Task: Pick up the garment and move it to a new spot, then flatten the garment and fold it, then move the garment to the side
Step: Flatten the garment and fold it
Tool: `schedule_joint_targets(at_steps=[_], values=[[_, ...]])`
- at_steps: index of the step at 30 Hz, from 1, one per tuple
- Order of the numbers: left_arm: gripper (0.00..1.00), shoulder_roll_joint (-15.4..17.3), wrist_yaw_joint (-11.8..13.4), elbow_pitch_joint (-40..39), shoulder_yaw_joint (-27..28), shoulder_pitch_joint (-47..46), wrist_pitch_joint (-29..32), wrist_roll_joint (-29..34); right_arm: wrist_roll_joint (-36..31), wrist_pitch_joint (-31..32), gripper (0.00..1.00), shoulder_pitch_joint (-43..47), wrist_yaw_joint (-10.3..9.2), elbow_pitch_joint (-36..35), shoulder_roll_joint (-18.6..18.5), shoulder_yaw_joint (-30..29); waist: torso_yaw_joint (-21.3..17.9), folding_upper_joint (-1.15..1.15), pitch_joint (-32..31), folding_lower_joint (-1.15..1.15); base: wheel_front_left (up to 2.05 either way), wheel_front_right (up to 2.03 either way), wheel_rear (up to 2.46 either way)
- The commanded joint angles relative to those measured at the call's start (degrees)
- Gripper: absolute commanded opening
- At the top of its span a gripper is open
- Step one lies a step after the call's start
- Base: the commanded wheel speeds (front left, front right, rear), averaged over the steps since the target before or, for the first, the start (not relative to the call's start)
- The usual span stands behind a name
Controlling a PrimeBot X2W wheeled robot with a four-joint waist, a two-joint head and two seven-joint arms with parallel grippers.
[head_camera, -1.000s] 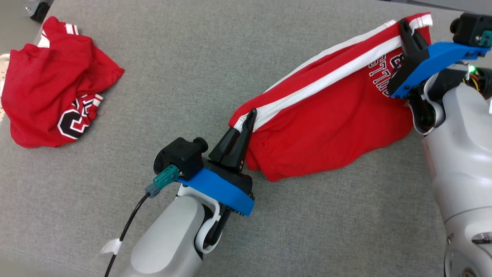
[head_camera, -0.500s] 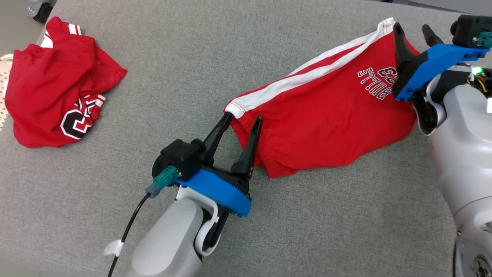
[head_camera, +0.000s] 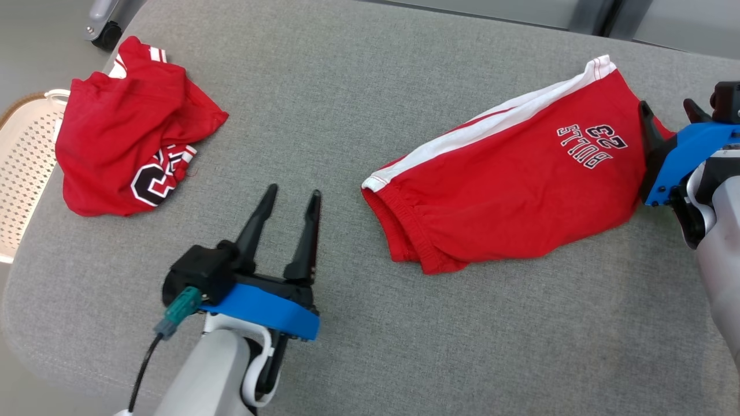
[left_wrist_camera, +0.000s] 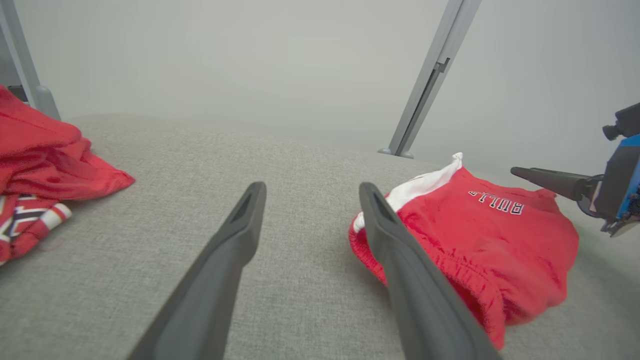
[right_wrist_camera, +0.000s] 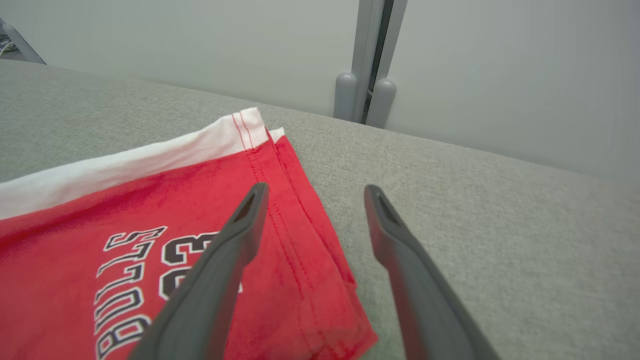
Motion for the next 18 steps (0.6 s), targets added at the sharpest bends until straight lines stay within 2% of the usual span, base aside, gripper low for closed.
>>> schedule_joint_targets(at_steps=[1,7,18], values=[[1.0,0.06,-0.12,-0.76,2.3,1.05,-0.17,1.31,0.41,0.46,1.0,0.95,0.03,0.29,-0.68,0.82,0.24,0.0,0.02,0.01,0.0,0.0,0.0],[1.0,-0.85,0.3,-2.49,9.13,2.95,-0.17,5.75,1.82,2.51,1.0,1.45,0.03,0.84,-1.55,3.05,0.72,0.0,0.45,0.01,0.0,0.0,0.0],[1.0,-2.25,1.25,-4.85,17.16,4.28,-0.17,11.52,3.67,6.47,1.0,2.56,0.02,1.73,-2.78,5.62,1.17,0.0,1.07,0.01,0.0,0.0,0.0]])
